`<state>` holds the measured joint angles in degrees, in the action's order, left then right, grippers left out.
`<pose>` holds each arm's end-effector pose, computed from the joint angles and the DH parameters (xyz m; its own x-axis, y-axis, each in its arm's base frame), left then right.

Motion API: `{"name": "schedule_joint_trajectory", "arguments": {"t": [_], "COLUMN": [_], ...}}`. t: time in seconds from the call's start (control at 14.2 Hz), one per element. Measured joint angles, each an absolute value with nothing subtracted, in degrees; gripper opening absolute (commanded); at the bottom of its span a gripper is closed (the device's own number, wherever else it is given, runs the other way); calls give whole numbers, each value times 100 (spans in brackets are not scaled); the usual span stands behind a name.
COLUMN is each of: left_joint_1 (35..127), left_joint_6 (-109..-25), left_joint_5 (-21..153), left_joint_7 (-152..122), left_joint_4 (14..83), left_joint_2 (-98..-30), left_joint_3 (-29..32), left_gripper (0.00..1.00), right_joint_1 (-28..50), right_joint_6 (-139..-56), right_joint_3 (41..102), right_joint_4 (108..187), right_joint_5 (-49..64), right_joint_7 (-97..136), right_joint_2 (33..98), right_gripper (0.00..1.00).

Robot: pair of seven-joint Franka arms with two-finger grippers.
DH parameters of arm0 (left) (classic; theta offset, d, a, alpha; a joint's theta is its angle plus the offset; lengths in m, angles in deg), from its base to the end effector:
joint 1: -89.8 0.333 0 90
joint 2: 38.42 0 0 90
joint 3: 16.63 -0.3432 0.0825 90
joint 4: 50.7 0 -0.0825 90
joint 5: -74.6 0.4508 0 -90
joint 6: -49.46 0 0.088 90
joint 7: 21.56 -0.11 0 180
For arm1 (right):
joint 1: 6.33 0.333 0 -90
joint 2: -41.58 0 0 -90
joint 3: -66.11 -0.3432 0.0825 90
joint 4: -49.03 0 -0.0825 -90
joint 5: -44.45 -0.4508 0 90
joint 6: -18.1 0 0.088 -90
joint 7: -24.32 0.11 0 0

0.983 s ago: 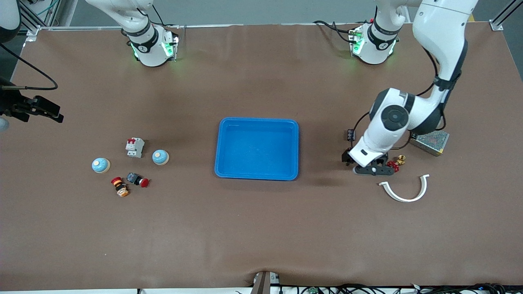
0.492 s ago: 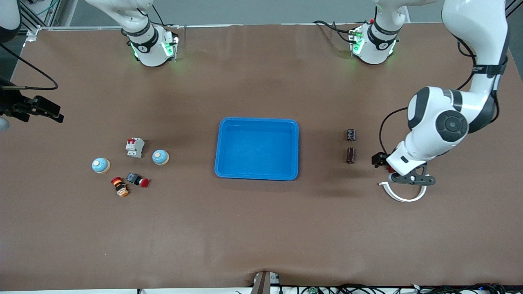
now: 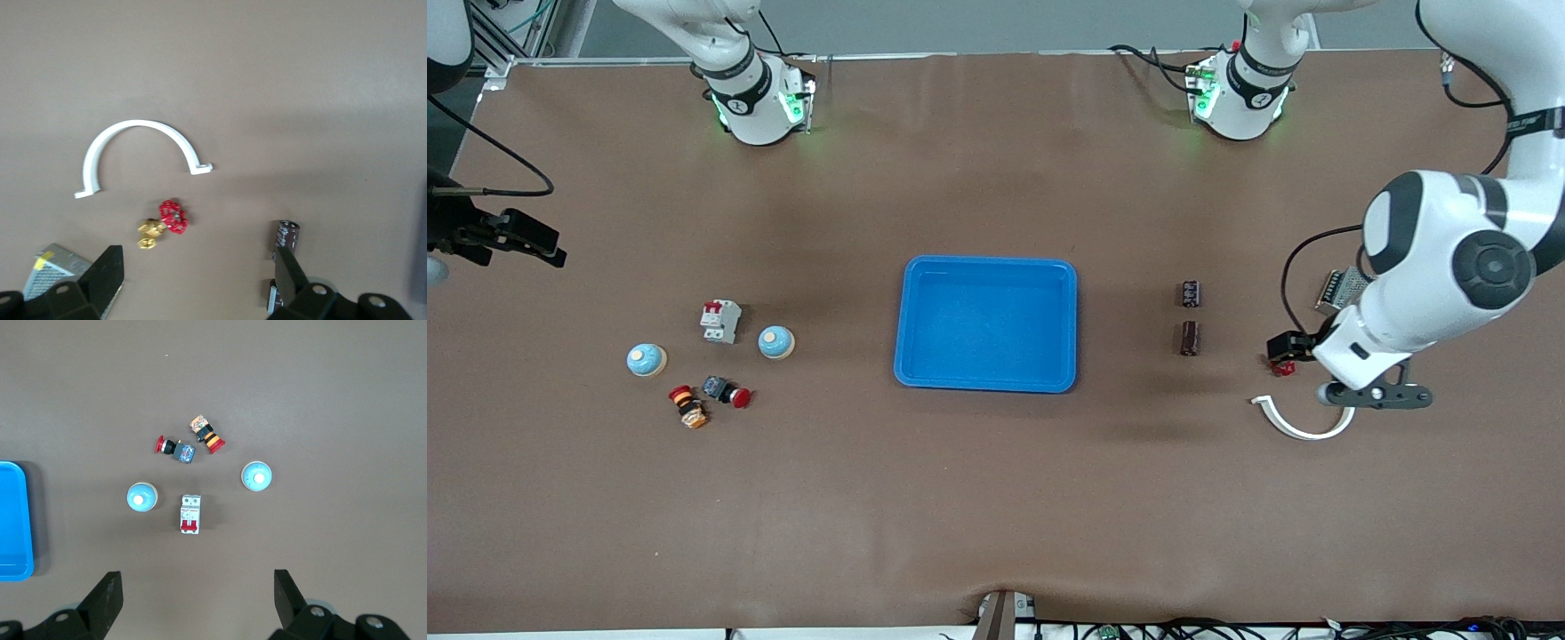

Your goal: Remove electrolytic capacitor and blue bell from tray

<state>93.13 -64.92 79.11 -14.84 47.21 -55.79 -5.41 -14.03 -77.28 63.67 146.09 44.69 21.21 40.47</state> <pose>0.7053 -0.0819 0.4103 0.9990 -0.0448 -0.0079 -0.0449 -0.9989 -0.0143 0.6170 -0.0570 0.6022 0.9993 -0.0371 -0.0102 -0.0371 -0.9993 0.0044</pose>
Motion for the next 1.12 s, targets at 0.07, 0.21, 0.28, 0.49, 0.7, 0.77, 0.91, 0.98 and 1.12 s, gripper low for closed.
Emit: {"name": "schedule_joint_trajectory", "arguments": {"t": [0.07, 0.21, 0.28, 0.49, 0.7, 0.77, 0.91, 0.98, 1.12], "left_joint_1": [9357, 9431, 9457, 9412, 9243, 9215, 9033, 8937, 8881], "left_joint_6": [-6376, -6166, -6068, -5856, -5560, -5425, -4943, -4721, -4458], "left_joint_5": [7910, 7910, 7906, 7763, 7593, 7488, 7423, 7421, 7421], "left_joint_7": [-1484, -1484, -1484, -1484, -1522, -1562, -1653, -1707, -1838], "left_joint_4": [4671, 4616, 4599, 4572, 4546, 4496, 4187, 3993, 3716], "left_joint_2": [-5483, -5261, -5145, -4778, -4379, -4278, -4183, -4165, -4126], "left_joint_3": [-541, -541, -543, -661, -1010, -1079, -1318, -1446, -1531], "left_gripper": [100, 100, 100, 100, 100, 100, 100, 100, 100], "right_joint_1": [-1403, -1403, -1403, -1403, -1403, -1403, -1403, -1403, -1403], "right_joint_6": [-7727, -7727, -7727, -7727, -7727, -7727, -7727, -7727, -7727], "right_joint_3": [6366, 6363, 6362, 6361, 6356, 6355, 6350, 6348, 6347], "right_joint_4": [14609, 14609, 14609, 14609, 14606, 14606, 14605, 14605, 14602], "right_joint_5": [4469, 4469, 4469, 4469, 4469, 4469, 4469, 4469, 4469], "right_joint_7": [2121, 2121, 2121, 2121, 2121, 2121, 2121, 2121, 2121], "right_joint_2": [4047, 4048, 4048, 4049, 4049, 4049, 4049, 4049, 4048], "right_gripper": [100, 100, 100, 100, 100, 100, 100, 100, 100]}}
